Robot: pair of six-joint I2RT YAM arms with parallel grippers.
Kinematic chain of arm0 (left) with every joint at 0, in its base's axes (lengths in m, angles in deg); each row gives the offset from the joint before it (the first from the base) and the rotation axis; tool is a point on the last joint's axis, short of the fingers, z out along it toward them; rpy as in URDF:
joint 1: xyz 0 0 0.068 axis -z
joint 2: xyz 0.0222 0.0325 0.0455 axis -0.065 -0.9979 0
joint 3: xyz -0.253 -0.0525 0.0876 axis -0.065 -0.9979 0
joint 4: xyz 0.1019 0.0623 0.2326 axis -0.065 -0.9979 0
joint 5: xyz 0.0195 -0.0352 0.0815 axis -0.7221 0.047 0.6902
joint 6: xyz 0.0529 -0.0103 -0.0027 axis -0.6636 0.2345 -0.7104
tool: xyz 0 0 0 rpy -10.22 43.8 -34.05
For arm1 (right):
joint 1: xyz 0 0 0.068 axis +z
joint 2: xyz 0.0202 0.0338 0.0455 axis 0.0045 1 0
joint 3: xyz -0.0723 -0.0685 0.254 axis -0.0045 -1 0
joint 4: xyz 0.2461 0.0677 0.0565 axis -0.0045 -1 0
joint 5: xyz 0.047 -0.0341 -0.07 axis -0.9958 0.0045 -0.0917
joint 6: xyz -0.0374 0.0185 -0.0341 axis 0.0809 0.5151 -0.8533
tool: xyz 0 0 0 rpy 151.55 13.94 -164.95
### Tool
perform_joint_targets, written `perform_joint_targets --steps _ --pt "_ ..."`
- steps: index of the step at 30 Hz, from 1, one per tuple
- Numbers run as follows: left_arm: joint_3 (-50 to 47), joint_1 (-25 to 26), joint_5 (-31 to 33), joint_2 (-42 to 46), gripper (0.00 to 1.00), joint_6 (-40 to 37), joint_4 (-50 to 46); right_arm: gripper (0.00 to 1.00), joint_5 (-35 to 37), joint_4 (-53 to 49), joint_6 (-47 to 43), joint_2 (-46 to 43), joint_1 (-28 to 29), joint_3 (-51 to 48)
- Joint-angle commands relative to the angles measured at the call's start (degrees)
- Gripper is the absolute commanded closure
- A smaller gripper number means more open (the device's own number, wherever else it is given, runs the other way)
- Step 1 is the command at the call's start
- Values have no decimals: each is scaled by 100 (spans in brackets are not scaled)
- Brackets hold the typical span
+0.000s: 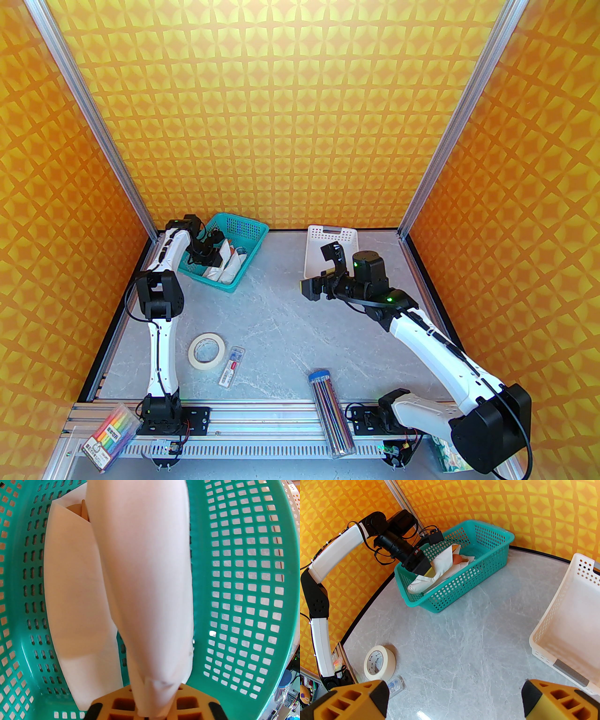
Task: Place the utensils on the paper napkin and roll it up
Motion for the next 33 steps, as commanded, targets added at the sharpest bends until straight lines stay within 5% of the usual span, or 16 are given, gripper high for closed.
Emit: perform_joint_targets --steps 1,16,33 --pt "221 -1 -196 -155 100 -106 -149 1 46 165 74 41 -26 -59" --pt "326 -8 -626 -517 99 -176 -176 1 -25 318 147 254 -33 -78" --pt "300 -73 -605 -669 62 -149 -127 1 -55 381 187 381 -28 -39"
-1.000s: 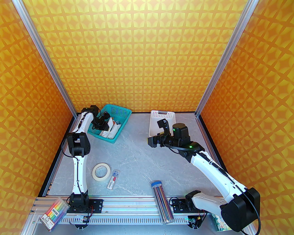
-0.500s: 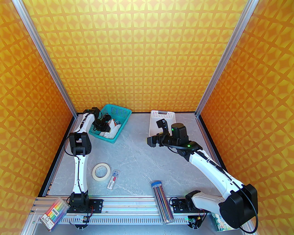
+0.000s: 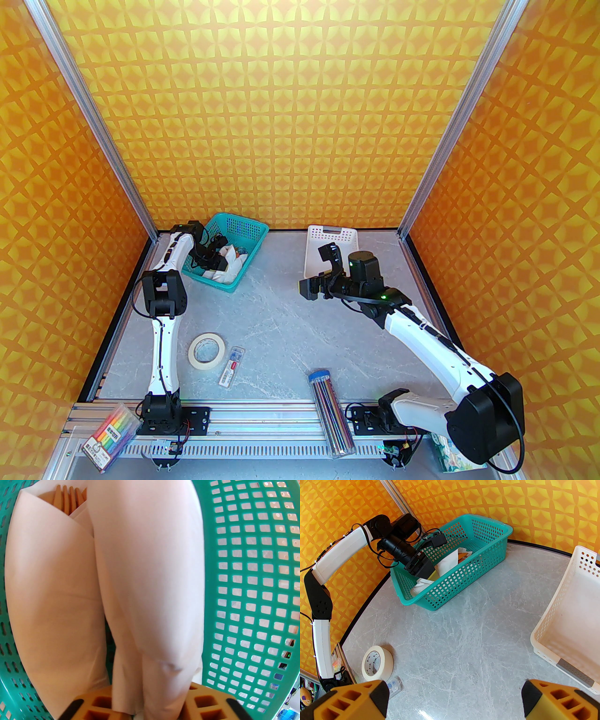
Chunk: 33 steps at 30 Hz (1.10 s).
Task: Place the utensils on the paper napkin and roll it up
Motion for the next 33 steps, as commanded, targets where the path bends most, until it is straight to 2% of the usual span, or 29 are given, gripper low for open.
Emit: perform_joint_targets --steps 1,12,22,33 --pt "127 -50 -114 -130 62 -62 -92 1 -45 153 103 81 -26 7" --pt "126 -142 -88 266 52 -88 -81 2 -72 196 148 98 -26 -16" --pt "126 -243 -51 564 46 -112 -72 1 -64 184 157 74 -30 -33" --pt "161 -279 -56 1143 43 -106 -16 1 414 -211 21 -75 -31 155"
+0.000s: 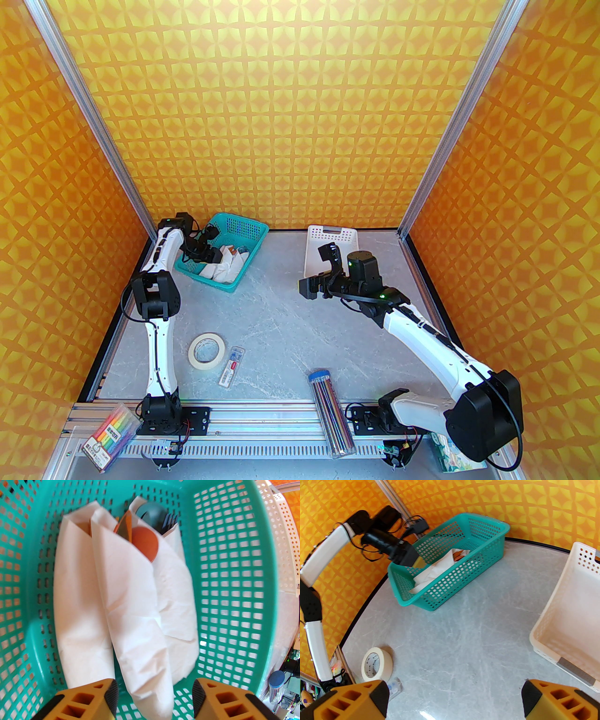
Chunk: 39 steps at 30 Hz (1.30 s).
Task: Place the utensils on the paper napkin and roll it up
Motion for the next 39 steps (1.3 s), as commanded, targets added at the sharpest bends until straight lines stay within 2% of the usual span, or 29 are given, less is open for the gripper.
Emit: perform_joint_targets --steps 1,7,13,23,32,36,39 --pt "154 -51 -44 496 42 -78 3 1 323 -271 -90 -129 -30 188" --pt "11 -47 -153 1224 41 1 224 1 623 -644 -27 -193 -227 376" --pt "-699 -47 -245 2394 38 144 689 2 777 -802 70 -396 -501 438" --pt "-3089 -47 -275 5057 28 902 2503 1 1052 -1132 210 -924 -754 451" --pt "-5122 -56 132 7137 23 2232 4173 2 1408 -1422 381 -1620 -767 286" --pt "-5909 -55 148 7961 21 2672 4465 2 1598 -1534 487 -1980 -763 114" --pt "-6388 -56 459 8485 16 2966 4595 1 1748 -1596 545 -2274 -768 -46"
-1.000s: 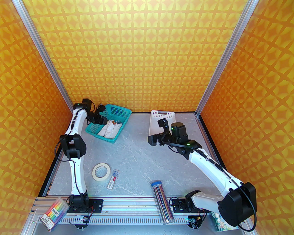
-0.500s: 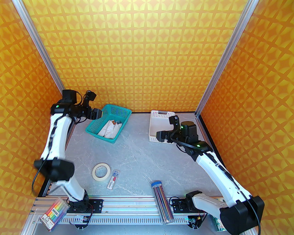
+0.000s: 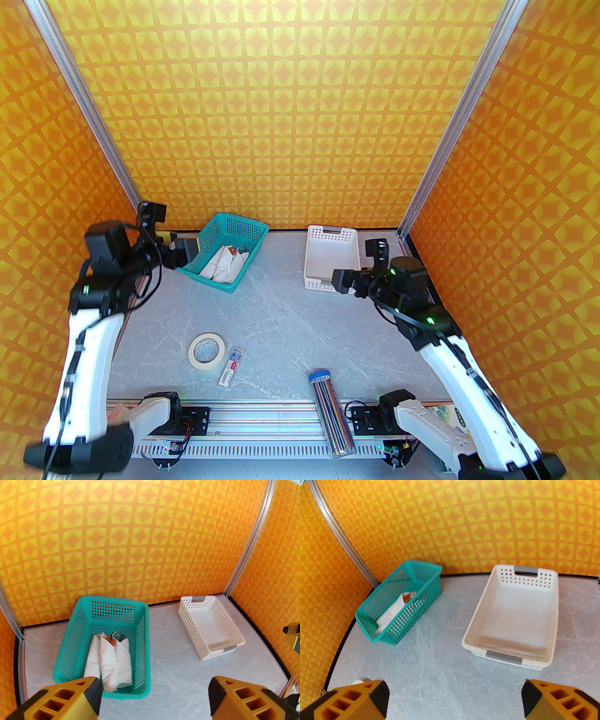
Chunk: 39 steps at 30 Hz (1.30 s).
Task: Place the utensils on the paper napkin and roll it up
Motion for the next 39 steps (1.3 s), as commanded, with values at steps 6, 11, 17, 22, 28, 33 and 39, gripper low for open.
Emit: perform_joint_targets --steps 6,11,17,22,28,33,39 --pt "-1501 -23 1063 1390 9 1116 775 1 548 -264 292 -660 -31 -574" --pt "-2206 -24 1377 2002 8 1459 861 1 816 -202 280 -943 -33 -918" --pt "-2761 -23 1763 2597 8 1470 647 1 1143 -70 208 -1286 -30 -1406" --pt "-3078 -23 1882 2886 7 1524 562 1 1377 76 170 -1294 -36 -1680" --pt "-3116 -23 1903 2883 5 1468 534 1 1845 433 28 -1122 -29 -1907" --pt "-3231 -23 2138 2892 4 1312 537 1 2628 958 -213 -1073 -46 -2370" --pt "-3462 -23 2580 3024 4 1055 777 1 2951 1802 -595 -933 -303 -2876"
